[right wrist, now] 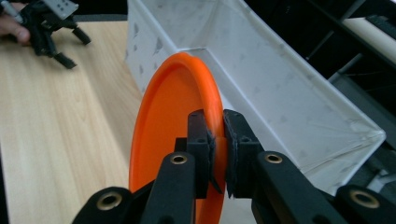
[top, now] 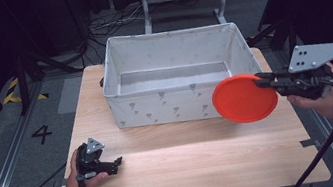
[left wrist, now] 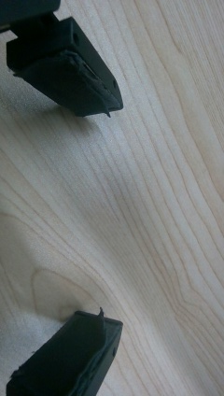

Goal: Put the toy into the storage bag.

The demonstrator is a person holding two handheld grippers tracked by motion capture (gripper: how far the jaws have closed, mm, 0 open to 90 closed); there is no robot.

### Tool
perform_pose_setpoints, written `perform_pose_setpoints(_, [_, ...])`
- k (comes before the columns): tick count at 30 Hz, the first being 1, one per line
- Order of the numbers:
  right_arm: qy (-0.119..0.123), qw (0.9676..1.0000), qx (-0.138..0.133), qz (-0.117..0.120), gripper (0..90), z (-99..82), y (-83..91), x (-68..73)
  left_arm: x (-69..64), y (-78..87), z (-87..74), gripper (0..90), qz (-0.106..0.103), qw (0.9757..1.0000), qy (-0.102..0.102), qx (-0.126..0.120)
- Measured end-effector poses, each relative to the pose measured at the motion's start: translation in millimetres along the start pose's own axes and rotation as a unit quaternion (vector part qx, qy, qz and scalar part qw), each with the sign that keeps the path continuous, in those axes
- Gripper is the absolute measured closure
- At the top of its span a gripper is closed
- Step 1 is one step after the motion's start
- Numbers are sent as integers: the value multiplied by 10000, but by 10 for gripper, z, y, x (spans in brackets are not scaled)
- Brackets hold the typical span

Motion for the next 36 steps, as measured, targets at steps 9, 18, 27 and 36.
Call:
perform_pose_setpoints(9, [-126,9996,-83,-238,827,221,6,-284,2,1,-1,4,7,10000,-3,7])
perform_pose_setpoints(18, [-174,9992,-96,-357,827,414,-92,-506,2,1,-1,4,8,10000,-2,7])
perform_pose_setpoints(27, [-206,9985,-23,-508,826,517,-250,-723,2,1,-1,4,8,10000,-4,9])
perform_pose_setpoints(36, [-389,9974,-65,-600,826,492,-478,-983,0,1,-1,4,-3,10000,-5,7])
Point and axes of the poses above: each handheld gripper's, and its own axes: y roughly backward along the jaws, z roughly out of its top, x roughly to its left, the point moved 9 cm from there along -y, roughly forward along the jaws, and after that the axes turned 2 degrees about -z, right-handed, at the moved point
